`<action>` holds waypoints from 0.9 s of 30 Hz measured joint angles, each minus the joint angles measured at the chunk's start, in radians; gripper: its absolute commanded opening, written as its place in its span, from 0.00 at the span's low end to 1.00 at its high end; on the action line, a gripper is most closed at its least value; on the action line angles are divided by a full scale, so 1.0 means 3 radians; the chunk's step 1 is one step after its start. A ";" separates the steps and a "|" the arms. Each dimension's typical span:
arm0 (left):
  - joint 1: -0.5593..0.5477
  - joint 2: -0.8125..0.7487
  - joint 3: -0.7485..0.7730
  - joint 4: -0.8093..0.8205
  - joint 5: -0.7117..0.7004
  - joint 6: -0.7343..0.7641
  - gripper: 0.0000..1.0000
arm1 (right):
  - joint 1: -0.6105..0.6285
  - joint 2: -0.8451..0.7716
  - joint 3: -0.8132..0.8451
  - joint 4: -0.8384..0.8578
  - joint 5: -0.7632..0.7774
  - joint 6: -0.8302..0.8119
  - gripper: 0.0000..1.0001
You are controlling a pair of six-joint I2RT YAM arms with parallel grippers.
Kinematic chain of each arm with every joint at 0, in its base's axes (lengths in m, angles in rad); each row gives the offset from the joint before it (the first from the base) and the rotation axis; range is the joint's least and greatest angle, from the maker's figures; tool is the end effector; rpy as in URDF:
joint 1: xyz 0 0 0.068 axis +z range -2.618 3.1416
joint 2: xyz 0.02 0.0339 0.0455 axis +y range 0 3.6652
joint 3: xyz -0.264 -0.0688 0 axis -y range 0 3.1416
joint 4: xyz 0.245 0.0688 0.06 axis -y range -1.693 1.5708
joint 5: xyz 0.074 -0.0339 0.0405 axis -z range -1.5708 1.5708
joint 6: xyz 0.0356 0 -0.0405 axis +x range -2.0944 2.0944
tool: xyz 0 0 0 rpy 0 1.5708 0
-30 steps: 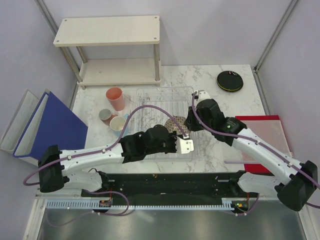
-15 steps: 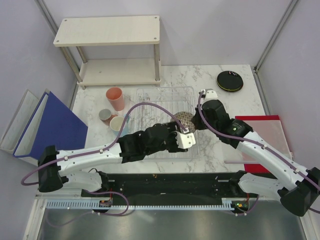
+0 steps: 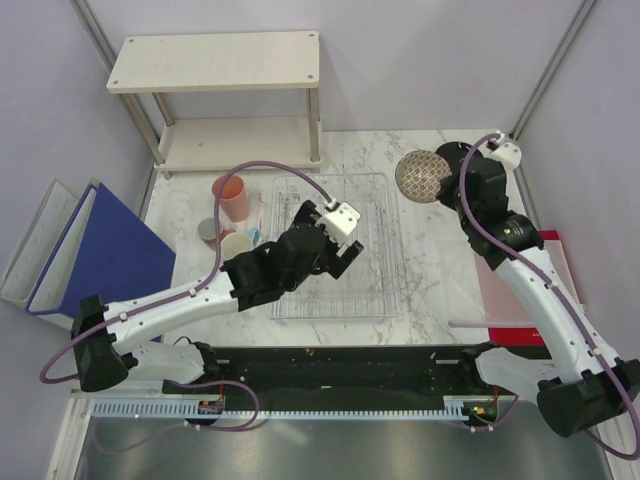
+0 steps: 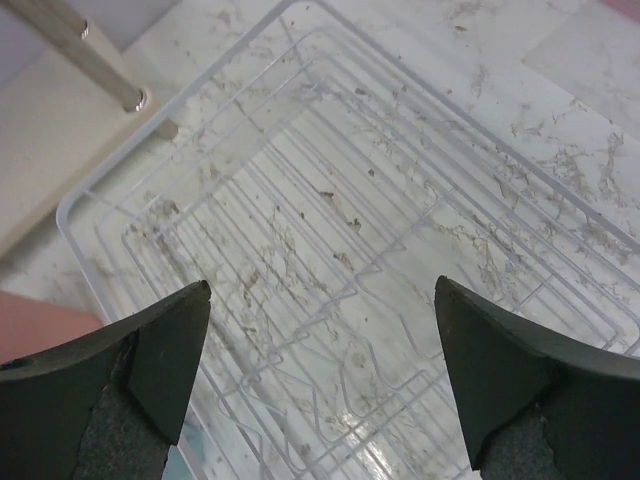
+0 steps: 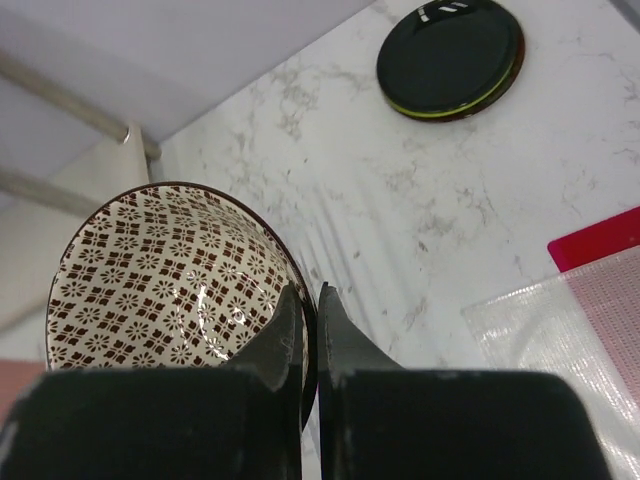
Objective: Unload the mixed dishes from the dish rack
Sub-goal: Place the bowl at the center of the board.
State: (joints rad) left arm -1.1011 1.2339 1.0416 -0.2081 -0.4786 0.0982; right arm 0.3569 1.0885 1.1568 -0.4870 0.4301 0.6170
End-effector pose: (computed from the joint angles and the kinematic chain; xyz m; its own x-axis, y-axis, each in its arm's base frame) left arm 0.1422 -0.2440 0.3336 -0.1168 0.4224 -0.8989 0.6140 0.7421 0.2689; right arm 0.2254 0.0682 0.3807 -0.2879 0.4539 -0.8432 0.2525 0.8854 0.3903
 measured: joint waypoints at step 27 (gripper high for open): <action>0.0092 -0.0662 -0.0615 -0.0299 0.0120 -0.1147 0.99 | -0.1160 0.2775 0.0149 0.1534 -0.0572 0.0418 0.00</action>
State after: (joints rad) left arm -1.0737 1.0351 0.8570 -0.2977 -0.4427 -0.2459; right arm 0.0090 1.9209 1.2015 -0.0269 0.2584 0.7425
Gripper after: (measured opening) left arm 0.991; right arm 0.035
